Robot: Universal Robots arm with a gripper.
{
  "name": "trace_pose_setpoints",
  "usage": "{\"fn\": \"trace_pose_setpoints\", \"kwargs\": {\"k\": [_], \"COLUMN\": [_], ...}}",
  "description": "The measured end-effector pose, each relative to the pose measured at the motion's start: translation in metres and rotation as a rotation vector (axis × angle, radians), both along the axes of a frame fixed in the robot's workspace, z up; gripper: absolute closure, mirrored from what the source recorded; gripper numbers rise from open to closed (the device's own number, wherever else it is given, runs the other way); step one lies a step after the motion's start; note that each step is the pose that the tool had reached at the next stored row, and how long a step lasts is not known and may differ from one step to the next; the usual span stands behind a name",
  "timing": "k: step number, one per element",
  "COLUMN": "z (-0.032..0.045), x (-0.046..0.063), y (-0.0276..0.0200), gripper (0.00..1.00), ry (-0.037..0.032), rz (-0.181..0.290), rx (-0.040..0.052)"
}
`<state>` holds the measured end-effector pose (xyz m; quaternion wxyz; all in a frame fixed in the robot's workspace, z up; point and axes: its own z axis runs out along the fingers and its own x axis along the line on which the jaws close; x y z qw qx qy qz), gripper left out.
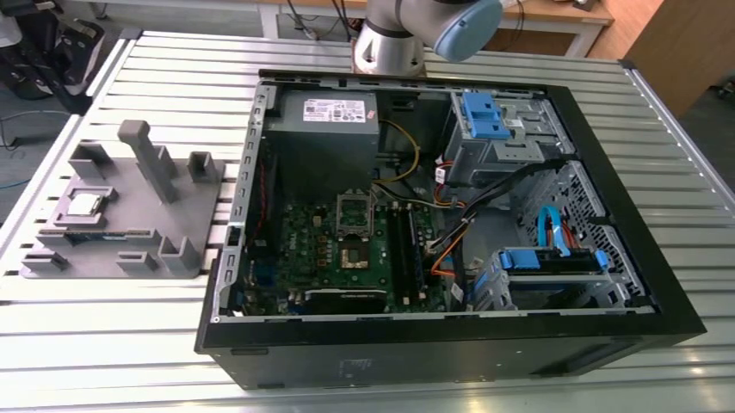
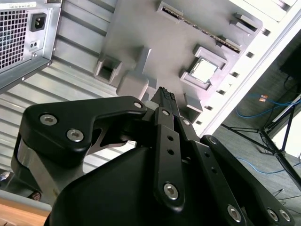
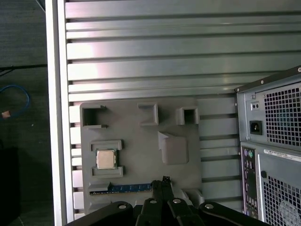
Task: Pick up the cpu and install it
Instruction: 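Reach for the cpu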
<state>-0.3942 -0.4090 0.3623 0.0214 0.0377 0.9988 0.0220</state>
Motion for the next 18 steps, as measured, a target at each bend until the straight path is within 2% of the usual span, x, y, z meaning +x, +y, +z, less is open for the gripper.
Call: {"fn": "trace_pose_setpoints", "kwargs": {"k": [11, 18], "z": [-0.0022, -0.0031], "x": [-0.009, -0.011], "y": [-0.0001, -0.0001], "gripper": [0.89, 0.89], "ry": [-0.0001, -0.0002], "rz": [0.000, 0.000], "rx": [0.0000, 0.0001]}}
